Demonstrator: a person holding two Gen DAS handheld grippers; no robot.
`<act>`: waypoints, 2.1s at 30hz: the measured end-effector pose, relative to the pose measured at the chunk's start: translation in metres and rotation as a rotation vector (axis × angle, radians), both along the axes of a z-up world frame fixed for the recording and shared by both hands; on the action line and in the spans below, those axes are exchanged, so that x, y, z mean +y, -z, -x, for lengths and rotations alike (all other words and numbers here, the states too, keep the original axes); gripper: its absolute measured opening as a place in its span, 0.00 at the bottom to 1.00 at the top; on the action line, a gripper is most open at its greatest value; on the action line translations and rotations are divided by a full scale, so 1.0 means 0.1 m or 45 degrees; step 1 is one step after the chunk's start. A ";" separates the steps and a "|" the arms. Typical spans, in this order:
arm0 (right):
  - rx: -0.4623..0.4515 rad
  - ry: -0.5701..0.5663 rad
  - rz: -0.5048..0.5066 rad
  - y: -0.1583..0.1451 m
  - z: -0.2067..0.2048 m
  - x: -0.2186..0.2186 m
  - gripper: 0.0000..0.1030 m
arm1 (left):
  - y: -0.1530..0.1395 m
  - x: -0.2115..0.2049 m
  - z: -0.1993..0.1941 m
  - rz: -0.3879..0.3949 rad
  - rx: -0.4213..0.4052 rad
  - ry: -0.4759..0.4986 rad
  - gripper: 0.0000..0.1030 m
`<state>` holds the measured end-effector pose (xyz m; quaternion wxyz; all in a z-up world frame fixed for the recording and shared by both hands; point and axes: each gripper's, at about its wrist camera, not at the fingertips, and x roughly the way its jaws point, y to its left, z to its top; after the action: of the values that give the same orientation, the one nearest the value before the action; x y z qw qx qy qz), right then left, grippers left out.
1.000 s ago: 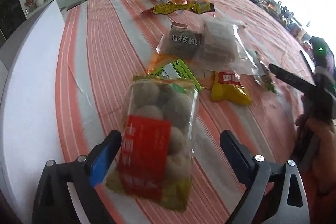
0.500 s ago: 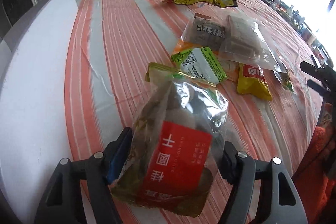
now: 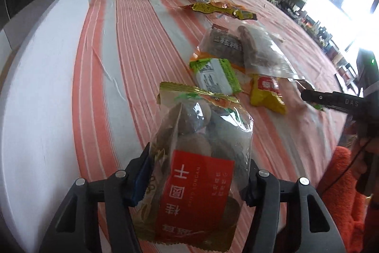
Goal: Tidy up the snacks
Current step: 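Lift the round-snack bag with the left gripper while the right grasps a small clear snack bag, then carry both bags over the cardboard box and open both grippers to drop them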
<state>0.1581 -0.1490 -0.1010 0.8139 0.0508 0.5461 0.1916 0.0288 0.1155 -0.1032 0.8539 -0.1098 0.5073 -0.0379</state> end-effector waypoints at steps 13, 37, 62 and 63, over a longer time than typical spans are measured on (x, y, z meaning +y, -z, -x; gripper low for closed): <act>0.114 0.135 -0.724 -0.46 0.36 -0.34 0.26 | -0.93 0.31 0.21 0.309 -0.229 -0.051 0.59; -0.088 -0.601 0.415 0.03 0.23 0.80 0.60 | -1.07 1.24 0.72 0.269 -0.285 -0.297 0.59; 0.010 -0.746 -0.663 -1.67 0.98 3.01 0.72 | -0.90 2.52 1.12 -0.100 -0.148 -0.792 0.79; 0.005 -0.729 -0.671 -1.66 0.96 3.03 0.72 | -0.91 2.52 1.14 -0.104 -0.159 -0.804 0.81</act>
<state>0.0625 0.1538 0.0646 0.6855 0.1040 0.4719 0.5446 -0.0848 0.3675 -0.0123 0.8566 -0.2248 0.3961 0.2425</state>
